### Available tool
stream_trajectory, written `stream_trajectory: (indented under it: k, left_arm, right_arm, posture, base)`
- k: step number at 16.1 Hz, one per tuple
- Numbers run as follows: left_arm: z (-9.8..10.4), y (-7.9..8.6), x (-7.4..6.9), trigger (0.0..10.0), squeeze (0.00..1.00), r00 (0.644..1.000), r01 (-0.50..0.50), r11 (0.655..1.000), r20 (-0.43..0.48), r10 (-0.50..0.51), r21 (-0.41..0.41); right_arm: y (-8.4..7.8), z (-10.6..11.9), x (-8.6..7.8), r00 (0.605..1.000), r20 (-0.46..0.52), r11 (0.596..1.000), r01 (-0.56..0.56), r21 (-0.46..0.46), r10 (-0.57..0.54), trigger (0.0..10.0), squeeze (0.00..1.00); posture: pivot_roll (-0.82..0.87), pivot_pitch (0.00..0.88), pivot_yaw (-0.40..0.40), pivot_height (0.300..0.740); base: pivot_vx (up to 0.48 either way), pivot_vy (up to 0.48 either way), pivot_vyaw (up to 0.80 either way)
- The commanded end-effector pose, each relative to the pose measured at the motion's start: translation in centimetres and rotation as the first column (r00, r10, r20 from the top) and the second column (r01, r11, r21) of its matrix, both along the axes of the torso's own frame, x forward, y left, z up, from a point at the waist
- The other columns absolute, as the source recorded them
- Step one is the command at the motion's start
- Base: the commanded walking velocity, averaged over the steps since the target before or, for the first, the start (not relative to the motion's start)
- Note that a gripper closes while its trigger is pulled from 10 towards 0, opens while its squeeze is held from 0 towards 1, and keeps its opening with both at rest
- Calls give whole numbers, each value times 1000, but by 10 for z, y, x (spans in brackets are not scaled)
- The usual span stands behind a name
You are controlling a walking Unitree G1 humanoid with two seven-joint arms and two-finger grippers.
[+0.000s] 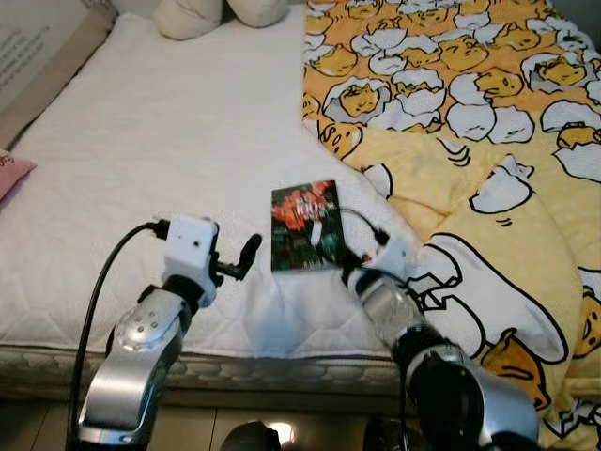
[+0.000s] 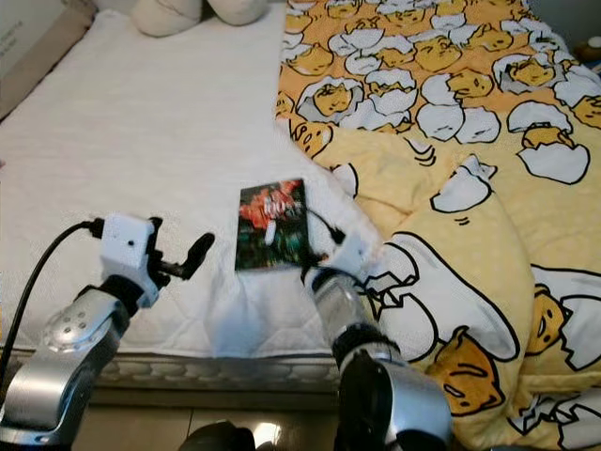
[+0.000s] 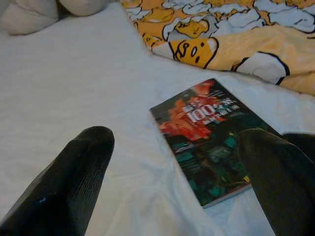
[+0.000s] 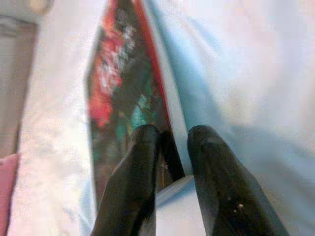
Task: Clean up the room
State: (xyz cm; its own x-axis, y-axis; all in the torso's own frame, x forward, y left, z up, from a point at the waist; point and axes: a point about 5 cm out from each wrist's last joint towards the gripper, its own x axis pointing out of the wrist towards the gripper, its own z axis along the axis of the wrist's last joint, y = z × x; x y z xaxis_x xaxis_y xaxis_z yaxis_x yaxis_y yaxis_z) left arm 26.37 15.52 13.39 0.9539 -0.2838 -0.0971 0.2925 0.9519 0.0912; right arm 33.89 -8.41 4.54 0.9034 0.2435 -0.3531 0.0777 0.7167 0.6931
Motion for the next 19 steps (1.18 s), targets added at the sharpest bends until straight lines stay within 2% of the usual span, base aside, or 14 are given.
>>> stream_trajectory:
  k: [1,3,4,5,7,8,9,10,11,12,13,14,19]
  left_arm:
    - [-4,2,2,10000,0,1000,-19,1000,-7,19,6]
    - [-7,-5,8,10000,0,1000,-18,1000,-3,18,-14]
    - [-9,-8,12,10000,0,1000,-18,1000,3,18,-21]
    - [-9,-8,13,10000,0,1000,-23,999,7,23,-22]
    - [-16,2,25,10000,0,992,-125,991,-17,125,-52]
    - [-15,7,30,10000,0,987,-161,985,-13,161,-68]
    - [-15,8,33,10000,0,985,-171,983,-3,171,-71]
    - [-15,8,35,10000,0,985,-174,982,-1,174,-74]
    - [-15,5,38,10000,0,985,-173,982,9,174,-80]
    - [-13,1,40,10000,0,986,-159,985,34,162,-72]
    - [-13,0,41,10000,0,987,-152,987,49,155,-58]
    - [-12,0,43,10000,0,986,-147,989,73,149,-36]
    - [-14,4,49,10000,0,978,-188,981,89,191,-36]
  right_arm:
    - [5,15,8,996,83,999,-34,-18,35,0,0]
    - [-4,34,19,977,205,994,-34,-106,56,0,0]
    - [-12,43,22,959,272,980,-27,-197,80,0,0]
    - [-16,46,23,951,296,970,-13,-244,87,0,0]
    - [-49,61,25,919,385,895,98,-435,86,0,0]
    - [-57,63,23,913,398,878,114,-465,92,0,0]
    - [-61,60,21,921,381,880,110,-463,85,0,0]
    - [-63,55,20,930,362,878,120,-463,64,3294,0]
    - [-64,49,18,938,342,853,137,-503,51,10000,0]
    - [-61,55,18,913,398,780,185,-598,88,10000,1000]
    - [-60,62,17,887,446,721,229,-655,123,10000,1000]
    - [-56,75,11,827,533,635,317,-704,178,10000,1000]
    - [-57,54,-14,831,533,617,337,-711,160,10000,1000]
  posture:
    - [148,83,100,727]
    - [109,53,84,727]
    - [88,32,71,727]
    - [88,32,71,727]
    - [59,0,35,727]
    - [53,0,19,727]
    - [48,0,11,727]
    - [48,0,7,727]
    - [51,0,3,727]
    - [51,0,-4,727]
    - [50,0,-6,727]
    - [43,0,-7,727]
    - [32,0,-6,727]
  base:
    - [0,0,0]
    - [0,0,0]
    - [0,0,0]
    - [0,0,0]
    - [0,0,0]
    - [0,0,0]
    - [0,0,0]
    - [0,0,0]
    - [0,0,0]
    - [0,0,0]
    - [0,0,0]
    - [0,0,0]
    - [0,0,0]
